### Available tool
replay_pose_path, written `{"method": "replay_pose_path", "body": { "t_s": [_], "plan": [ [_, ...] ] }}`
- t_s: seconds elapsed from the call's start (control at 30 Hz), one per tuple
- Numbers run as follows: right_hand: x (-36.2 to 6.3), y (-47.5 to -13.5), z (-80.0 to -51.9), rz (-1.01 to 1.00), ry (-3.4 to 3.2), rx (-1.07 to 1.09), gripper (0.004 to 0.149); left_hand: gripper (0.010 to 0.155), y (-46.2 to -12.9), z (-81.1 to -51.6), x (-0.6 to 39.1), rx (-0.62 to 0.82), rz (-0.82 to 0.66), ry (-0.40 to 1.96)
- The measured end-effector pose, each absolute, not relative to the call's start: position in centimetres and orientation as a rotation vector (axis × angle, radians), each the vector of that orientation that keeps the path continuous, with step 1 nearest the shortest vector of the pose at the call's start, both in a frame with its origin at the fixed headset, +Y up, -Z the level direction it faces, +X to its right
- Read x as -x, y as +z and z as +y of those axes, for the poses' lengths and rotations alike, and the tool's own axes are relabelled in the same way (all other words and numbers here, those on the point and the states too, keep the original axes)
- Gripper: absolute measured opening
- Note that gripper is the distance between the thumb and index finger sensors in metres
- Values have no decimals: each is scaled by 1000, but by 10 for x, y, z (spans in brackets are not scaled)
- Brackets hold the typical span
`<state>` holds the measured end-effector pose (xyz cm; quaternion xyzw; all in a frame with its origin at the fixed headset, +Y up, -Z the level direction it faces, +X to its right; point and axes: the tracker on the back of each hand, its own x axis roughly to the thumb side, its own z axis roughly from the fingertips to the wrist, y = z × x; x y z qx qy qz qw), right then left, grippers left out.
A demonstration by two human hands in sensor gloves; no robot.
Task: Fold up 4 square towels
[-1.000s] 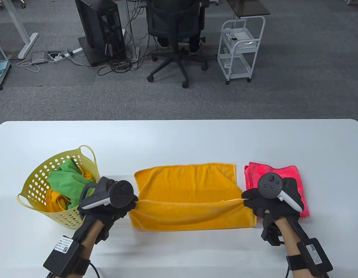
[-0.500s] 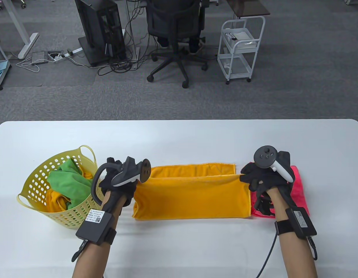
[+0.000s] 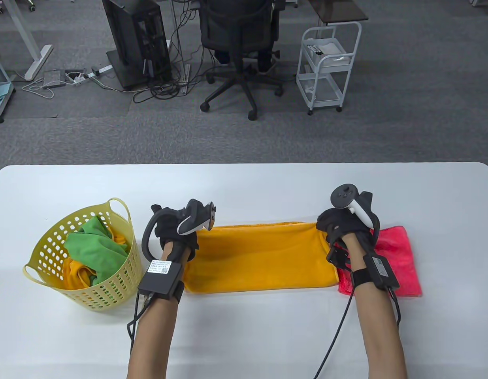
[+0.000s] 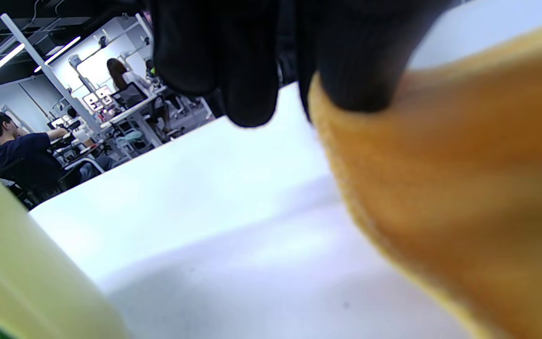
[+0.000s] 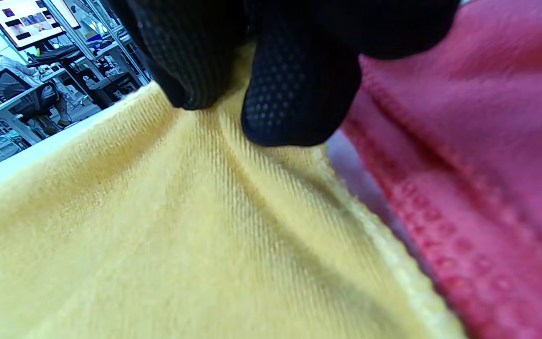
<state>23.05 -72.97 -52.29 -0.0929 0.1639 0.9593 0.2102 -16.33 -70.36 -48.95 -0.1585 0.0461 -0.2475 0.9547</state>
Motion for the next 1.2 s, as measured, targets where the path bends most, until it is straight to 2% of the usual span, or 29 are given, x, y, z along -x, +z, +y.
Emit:
{"method": "replay_pose_path", "body": {
  "t_s": [0.13, 0.23, 0.33, 0.37, 0.5, 0.67, 0.8, 0.9, 1.0, 1.1, 1.2],
  "plan": [
    [-229, -528, -737, 473, 2665, 270, 40, 37, -499, -716, 166, 356, 119, -494],
    [-227, -529, -738, 461, 2659, 278, 41, 37, -503, -721, 167, 331, 135, -499],
    [-229, -527, -735, 385, 2662, 316, 54, 55, -503, -724, 167, 382, 158, -444],
    [-230, -526, -733, 372, 2668, 325, 56, 61, -501, -722, 166, 402, 146, -414],
    [-237, -517, -722, 380, 2658, 320, 60, 63, -485, -696, 156, 348, 69, -333],
    [-241, -502, -715, 473, 2657, 304, 57, 66, -438, -664, 147, 297, -26, -213],
    [-240, -491, -716, 496, 2662, 328, 56, 69, -387, -657, 152, 242, -102, -170],
    [-235, -487, -720, 537, 2669, 354, 57, 74, -357, -666, 162, 252, -129, -134],
    [-227, -486, -727, 567, 2688, 407, 57, 82, -336, -684, 173, 342, -144, -111],
    [-220, -488, -732, 538, 2738, 479, 58, 92, -326, -704, 182, 437, -154, -139],
    [-213, -492, -733, 562, 2811, 514, 60, 94, -324, -716, 189, 464, -168, -153]
  ]
}}
